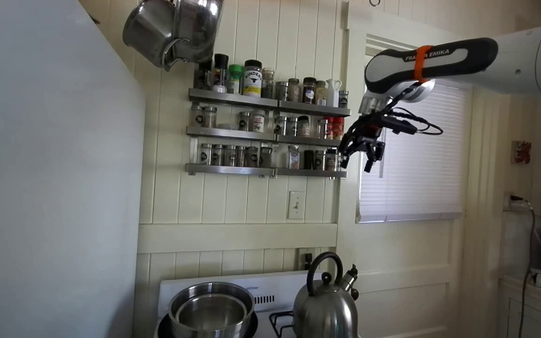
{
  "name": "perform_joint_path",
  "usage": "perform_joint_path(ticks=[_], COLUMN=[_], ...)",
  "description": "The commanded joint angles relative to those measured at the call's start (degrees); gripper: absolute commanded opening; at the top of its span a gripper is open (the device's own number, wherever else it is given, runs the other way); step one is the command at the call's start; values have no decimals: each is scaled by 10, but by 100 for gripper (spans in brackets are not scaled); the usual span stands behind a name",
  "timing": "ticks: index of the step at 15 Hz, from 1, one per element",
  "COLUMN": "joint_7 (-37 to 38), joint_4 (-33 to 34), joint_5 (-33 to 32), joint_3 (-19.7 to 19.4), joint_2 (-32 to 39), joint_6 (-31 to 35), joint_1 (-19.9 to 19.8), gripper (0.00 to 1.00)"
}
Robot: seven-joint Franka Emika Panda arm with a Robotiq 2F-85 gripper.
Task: Pick up the spice bottle on the middle shelf and put it on the stove
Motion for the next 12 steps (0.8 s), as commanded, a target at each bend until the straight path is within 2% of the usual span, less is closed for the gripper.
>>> perform_joint_path(ticks=[1,6,12], joint_7=[37,66,94], joint_4=[6,14,33], joint_5=[-18,-51,-115], joint_3=[11,27,56], joint_2=[-11,-9,17], joint_6=[77,185,271], joint_1=[5,4,11], gripper=[100,100,100])
